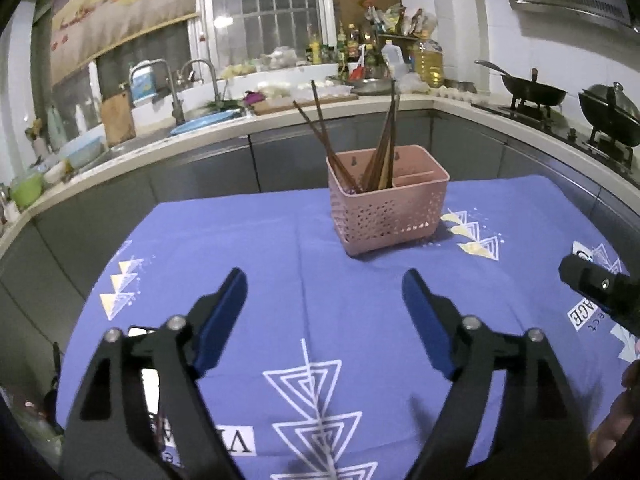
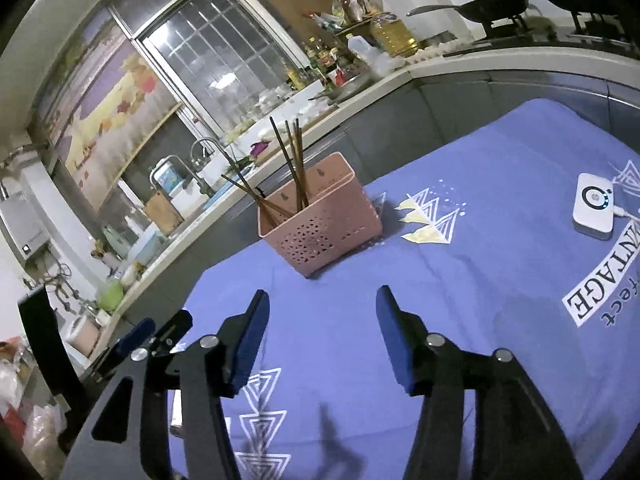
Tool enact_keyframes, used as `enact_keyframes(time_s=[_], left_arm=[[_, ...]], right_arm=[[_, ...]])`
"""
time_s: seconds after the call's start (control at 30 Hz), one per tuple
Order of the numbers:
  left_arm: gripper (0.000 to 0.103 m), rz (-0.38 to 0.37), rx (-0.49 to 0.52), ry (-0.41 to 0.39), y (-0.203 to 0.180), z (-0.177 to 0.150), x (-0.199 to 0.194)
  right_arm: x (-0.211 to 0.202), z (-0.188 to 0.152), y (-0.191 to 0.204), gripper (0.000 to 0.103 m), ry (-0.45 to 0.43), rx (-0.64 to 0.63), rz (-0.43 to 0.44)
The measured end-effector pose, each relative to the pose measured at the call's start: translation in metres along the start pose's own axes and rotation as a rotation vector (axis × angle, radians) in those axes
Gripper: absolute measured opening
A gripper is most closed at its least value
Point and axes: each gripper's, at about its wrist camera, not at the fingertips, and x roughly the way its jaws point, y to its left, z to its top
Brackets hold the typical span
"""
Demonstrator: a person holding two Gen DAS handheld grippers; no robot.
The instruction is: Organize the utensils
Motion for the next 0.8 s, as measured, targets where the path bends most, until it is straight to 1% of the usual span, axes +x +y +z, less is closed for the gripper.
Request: enact_keyframes(time_s=[0.07, 0.27, 0.37, 0.5, 0.57, 0.8], left_arm=[[0.087, 0.012, -0.001, -0.012, 0.000, 0.002, -0.004], [0.094, 0.051, -0.003, -0.029, 0.001, 0.002, -0.011], [0.094, 0.054, 0.004, -0.016, 0.002, 0.002, -0.010], [0.094, 0.055, -0.006, -0.005, 0.005, 0.001, -0.010], [0.096, 0.054, -0.010, -0.002, 0.006, 0.001, -0.009], [0.097, 0.071, -0.024, -0.043, 0.006, 0.000, -0.014]], right_arm=[[-0.006, 0.000, 0.002, 0.059, -0.017, -0.013, 0.007], [-0.016, -0.005, 0.019, 0.063, -0.065, -0.095, 0.005], [-0.014, -0.009, 0.028, 0.064, -0.061, -0.131, 0.002], [-0.009, -0.011, 0.032, 0.065, -0.037, -0.136, 0.014], [-0.008, -0.011, 0.032, 0.065, -0.037, -0.137, 0.014], [-0.008, -0.010, 0.032, 0.065, -0.039, -0.127, 0.013]])
